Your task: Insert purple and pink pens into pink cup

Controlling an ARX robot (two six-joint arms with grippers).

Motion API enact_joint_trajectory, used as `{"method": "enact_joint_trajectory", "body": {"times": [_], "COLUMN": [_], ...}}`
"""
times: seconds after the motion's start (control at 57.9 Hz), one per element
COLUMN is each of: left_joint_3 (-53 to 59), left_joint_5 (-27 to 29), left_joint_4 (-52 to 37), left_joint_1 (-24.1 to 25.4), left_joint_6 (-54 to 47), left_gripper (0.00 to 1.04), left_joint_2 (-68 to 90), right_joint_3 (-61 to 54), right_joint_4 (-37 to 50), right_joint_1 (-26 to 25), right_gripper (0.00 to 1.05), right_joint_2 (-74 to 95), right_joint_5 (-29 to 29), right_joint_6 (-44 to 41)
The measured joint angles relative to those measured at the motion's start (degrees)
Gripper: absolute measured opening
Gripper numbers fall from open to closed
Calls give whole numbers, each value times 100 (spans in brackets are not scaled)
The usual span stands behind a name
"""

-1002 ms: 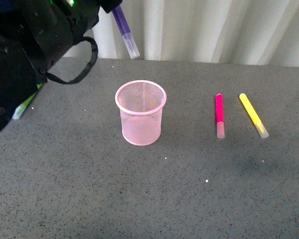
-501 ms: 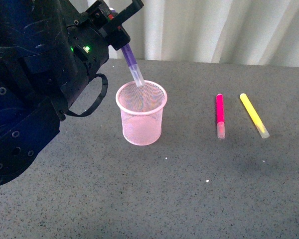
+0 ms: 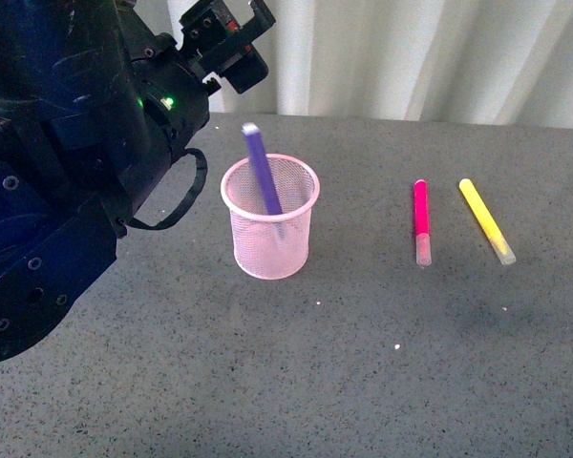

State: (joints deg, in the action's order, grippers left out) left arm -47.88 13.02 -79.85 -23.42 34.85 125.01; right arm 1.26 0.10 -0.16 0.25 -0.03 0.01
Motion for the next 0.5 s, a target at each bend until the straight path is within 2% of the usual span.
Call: {"method": "enact_joint_trajectory", "body": {"times": [0.225, 0.276, 0.415, 0.501], "left_joint_3": [0, 68, 442, 782], "left_joint_5": [-9, -214, -1132, -2068], "left_joint_4": [-2, 15, 898, 1676], "left_joint_1": [0, 50, 291, 623], "left_joint_6": [-7, -68, -361, -643], "left_gripper": [101, 97, 98, 98], "left_joint_2": [0, -13, -487, -1403], "right_joint_3": [0, 0, 0, 0], "right_joint_4": [0, 0, 0, 0], "right_joint_1": [0, 0, 0, 0], "right_gripper": [98, 98, 98, 98], "right_joint_2": [0, 0, 0, 0], "right_joint_5": [0, 0, 0, 0], "right_joint_6": [0, 0, 0, 0]}}
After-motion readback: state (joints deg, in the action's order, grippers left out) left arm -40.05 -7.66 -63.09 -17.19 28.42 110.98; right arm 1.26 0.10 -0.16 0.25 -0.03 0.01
